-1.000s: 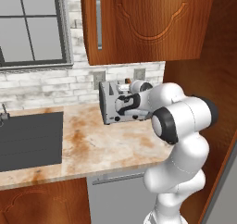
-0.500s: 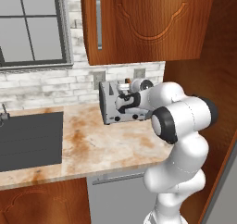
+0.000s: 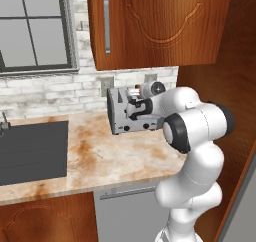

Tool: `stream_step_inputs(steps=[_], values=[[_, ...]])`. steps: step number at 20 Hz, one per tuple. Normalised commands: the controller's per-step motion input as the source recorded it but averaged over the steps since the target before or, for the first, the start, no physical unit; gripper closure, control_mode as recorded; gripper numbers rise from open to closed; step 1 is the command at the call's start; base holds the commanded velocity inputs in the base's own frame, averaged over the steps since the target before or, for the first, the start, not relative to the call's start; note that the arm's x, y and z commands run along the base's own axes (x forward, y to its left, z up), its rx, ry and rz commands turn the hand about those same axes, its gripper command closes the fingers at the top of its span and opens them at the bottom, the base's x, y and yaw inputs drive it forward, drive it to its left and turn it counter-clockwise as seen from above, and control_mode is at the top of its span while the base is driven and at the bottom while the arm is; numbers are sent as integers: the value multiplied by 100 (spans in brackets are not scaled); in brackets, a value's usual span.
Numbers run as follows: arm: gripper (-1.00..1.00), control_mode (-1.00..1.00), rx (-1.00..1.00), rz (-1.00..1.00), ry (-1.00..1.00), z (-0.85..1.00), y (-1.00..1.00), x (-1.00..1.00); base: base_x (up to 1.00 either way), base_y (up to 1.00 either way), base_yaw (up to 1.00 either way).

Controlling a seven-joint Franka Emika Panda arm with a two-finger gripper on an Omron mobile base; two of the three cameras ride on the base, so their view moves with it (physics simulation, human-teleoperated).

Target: Start the toaster. Once the lever pops up, take the bread to the plate on the dining counter.

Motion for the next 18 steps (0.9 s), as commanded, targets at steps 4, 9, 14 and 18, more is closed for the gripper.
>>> stream_step_inputs(steps=[4, 9, 14, 18], values=[[-100, -100, 0, 0, 2, -3, 5, 8, 0, 0, 0], [-100, -100, 0, 0, 1, -3, 3, 1, 0, 0, 0], [-100, -100, 0, 0, 0, -4, 0, 0, 0, 0, 0], [-100, -100, 0, 0, 0, -5, 0, 0, 0, 0, 0]])
